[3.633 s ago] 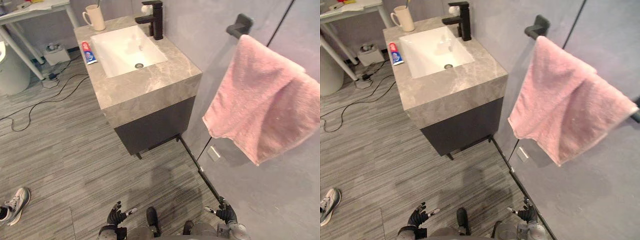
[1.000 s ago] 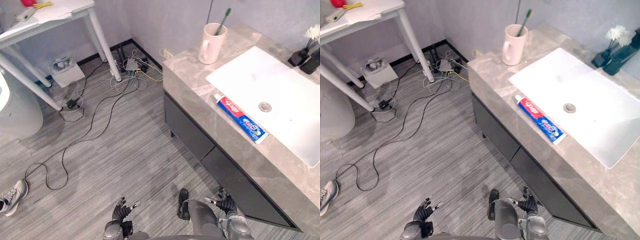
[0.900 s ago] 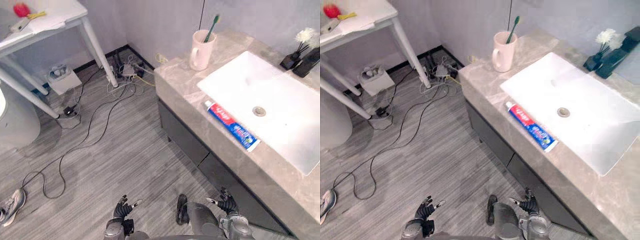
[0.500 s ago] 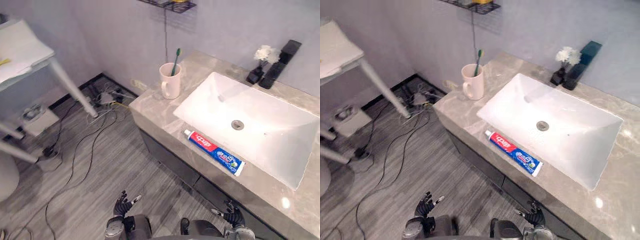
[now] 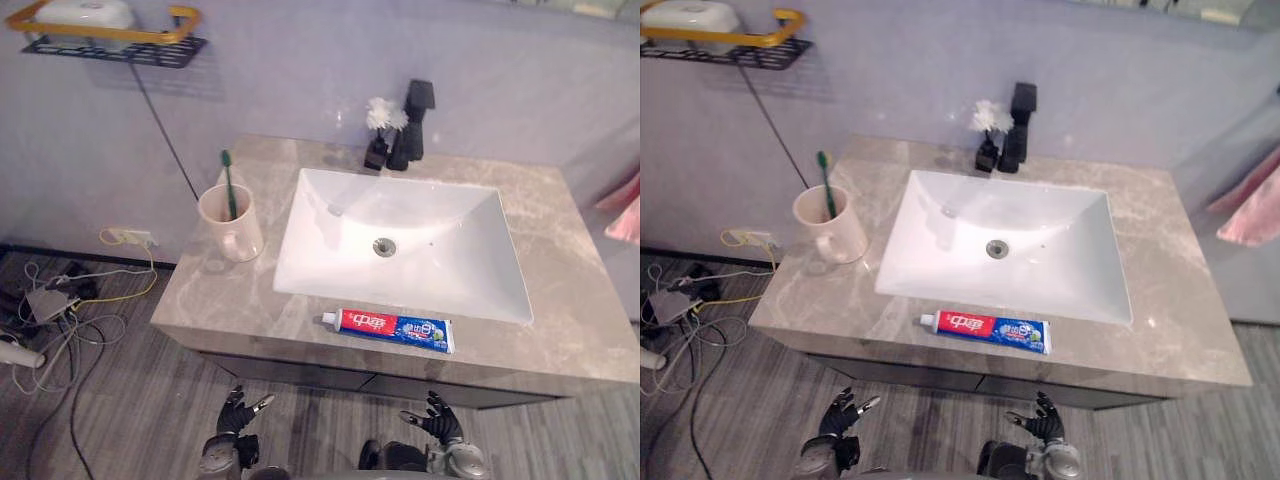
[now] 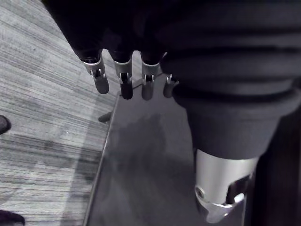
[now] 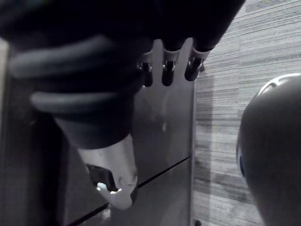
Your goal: Organize washtable
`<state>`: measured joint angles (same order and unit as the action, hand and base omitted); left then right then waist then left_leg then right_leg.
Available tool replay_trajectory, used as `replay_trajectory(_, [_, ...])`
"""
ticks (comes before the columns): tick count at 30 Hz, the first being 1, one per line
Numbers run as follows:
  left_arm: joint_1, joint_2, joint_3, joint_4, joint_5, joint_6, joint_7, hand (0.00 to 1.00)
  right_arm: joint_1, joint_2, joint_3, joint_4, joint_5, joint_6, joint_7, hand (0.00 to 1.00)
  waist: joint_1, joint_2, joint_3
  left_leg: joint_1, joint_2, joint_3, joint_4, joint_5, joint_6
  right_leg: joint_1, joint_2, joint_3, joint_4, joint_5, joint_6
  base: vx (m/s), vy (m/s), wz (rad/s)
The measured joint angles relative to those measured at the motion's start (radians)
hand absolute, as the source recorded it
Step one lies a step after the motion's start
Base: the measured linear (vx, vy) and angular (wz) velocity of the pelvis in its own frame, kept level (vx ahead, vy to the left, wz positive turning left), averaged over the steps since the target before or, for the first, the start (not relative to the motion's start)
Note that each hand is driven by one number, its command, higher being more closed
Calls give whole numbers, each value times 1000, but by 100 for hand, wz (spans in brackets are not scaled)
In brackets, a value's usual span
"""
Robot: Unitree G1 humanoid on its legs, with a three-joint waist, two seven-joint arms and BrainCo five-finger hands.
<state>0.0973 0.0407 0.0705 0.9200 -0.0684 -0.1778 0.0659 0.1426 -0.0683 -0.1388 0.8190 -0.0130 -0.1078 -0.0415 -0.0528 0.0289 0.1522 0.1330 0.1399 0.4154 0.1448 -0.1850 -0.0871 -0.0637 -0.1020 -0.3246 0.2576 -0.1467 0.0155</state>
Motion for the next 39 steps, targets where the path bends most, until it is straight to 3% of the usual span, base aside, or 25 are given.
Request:
replay_trajectory(3, [0,5,1,13,0,-1,-1,0,2,-8,-1,12,-4,-2,0,0,-12,-6,-2,19,5,-5,20,3,-4,85,29,1,-127,50,8,31,-1,-5])
replay_trajectory(5, [2,16,3,13,0,0,-1,0,5,4,-1,23,-6,-1,0,0,-3,-43,7,-27,25,-5,154,1,-8,136,35,16,-217,85,13,-8,-51,-14])
replay_trajectory(6, [1,16,4,13,0,0,-2,0,8,5,0,23,-6,-2,0,0,6,-49,11,-39,34,-4,198,-1,-9,147,37,27,-231,94,13,-11,-46,-37])
replay_trajectory(9, [23,14,23,11,0,-1,-1,0,14,2,0,22,-5,-2,0,0,22,-40,22,-89,88,-30,415,-13,-18,191,58,81,-262,104,4,32,41,-48])
replay_trajectory(10, [32,13,31,12,0,-1,-1,0,9,1,-1,22,-5,-2,0,0,31,-44,29,-122,83,-96,456,-51,0,197,59,109,-264,101,0,60,119,-56])
replay_trajectory(12, [33,2,31,12,-2,-1,-1,0,9,-1,-9,23,-5,-2,0,0,37,-28,33,-136,37,-212,363,-95,10,195,56,147,-262,102,3,32,136,-62])
replay_trajectory(14, [36,1,28,12,-2,-2,-1,0,11,-17,-12,23,-5,-2,-1,0,38,-14,33,-139,-3,-318,190,-69,0,194,57,172,-261,106,22,-2,212,-51])
replay_trajectory(16, [40,5,23,15,-5,-2,0,0,20,-9,-11,27,0,-4,0,0,39,-10,28,-123,-27,-320,142,-51,17,201,47,191,-270,109,46,38,176,-23])
replay_trajectory(17, [39,13,25,15,-6,-2,0,0,32,-3,-13,29,3,-3,0,0,41,-39,20,-116,-43,-307,123,-45,27,196,30,193,-270,111,53,76,117,-5])
replay_trajectory(19, [41,13,41,15,-8,2,1,0,43,4,-16,29,4,-3,0,0,43,-40,19,-96,-60,-299,91,-36,41,198,15,195,-269,109,57,75,99,-7])
replay_trajectory(20, [43,12,56,15,-8,12,1,0,47,8,-21,29,4,-3,0,0,42,-53,11,-69,-73,-294,67,-28,48,202,4,198,-263,102,66,113,85,-6])
replay_trajectory(29, [42,11,79,39,-24,46,3,0,45,8,-50,38,3,-3,-2,0,44,-29,-2,-17,-90,-290,37,-20,53,235,-4,194,-263,95,72,68,35,1])
replay_trajectory(35, [42,11,77,40,-27,30,0,0,39,-1,-51,73,2,-3,-4,0,60,-30,-5,-8,-90,-289,17,3,51,234,-2,196,-263,95,71,-62,-41,-2])
replay_trajectory(36, [56,18,78,59,-25,16,0,0,12,-39,-49,132,-8,0,-4,0,39,-29,-31,22,-103,-323,-64,52,46,230,-4,195,-279,111,68,-39,-13,0])
replay_trajectory(39, [56,18,78,59,-25,16,0,0,12,-39,-49,132,-8,0,-4,0,39,-29,-31,22,-103,-323,-64,52,46,230,-4,195,-279,111,68,0,0,0])
